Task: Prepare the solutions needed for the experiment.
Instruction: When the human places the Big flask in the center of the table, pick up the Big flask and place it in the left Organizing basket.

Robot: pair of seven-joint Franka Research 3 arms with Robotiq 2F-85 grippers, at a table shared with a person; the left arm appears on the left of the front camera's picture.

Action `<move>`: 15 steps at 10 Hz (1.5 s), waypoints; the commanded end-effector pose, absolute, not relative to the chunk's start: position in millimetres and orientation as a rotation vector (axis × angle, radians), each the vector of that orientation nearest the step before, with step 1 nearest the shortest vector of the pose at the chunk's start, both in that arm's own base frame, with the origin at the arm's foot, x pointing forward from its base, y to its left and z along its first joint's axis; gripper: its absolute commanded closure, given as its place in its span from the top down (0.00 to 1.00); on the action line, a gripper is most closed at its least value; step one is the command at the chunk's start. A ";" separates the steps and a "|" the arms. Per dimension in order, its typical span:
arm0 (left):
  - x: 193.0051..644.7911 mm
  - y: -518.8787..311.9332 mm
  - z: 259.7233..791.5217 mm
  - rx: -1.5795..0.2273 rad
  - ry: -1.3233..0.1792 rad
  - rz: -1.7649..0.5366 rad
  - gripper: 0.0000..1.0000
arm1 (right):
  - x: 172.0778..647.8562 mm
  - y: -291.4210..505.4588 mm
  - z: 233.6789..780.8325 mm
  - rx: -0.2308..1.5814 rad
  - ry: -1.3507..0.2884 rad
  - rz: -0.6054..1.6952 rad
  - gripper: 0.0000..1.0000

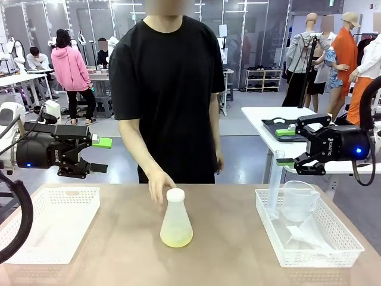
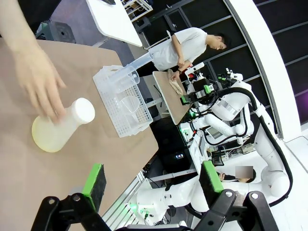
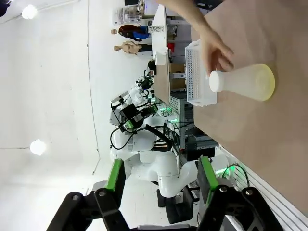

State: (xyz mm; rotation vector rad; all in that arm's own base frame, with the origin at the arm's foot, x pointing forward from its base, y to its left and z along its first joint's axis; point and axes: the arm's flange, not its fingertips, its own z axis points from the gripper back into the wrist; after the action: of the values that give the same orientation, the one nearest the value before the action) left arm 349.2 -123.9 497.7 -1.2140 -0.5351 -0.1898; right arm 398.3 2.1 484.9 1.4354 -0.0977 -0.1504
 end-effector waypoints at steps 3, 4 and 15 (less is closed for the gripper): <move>348.4 -124.9 500.5 -1.211 -0.528 -0.176 1.00 | 398.3 2.1 484.9 1.435 -0.098 -0.150 0.76; 348.4 -124.9 500.5 -1.211 -0.528 -0.176 1.00 | 398.3 2.1 484.9 1.435 -0.098 -0.150 0.76; 367.7 -124.9 492.2 -1.247 -0.569 -0.293 1.00 | 398.3 2.1 484.9 1.435 -0.098 -0.150 0.76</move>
State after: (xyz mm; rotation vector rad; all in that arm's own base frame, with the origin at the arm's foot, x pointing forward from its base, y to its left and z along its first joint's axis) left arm 351.8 -123.4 496.8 -1.2167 -0.5459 -0.2133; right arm 397.5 2.0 483.6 1.4215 -0.0994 -0.1436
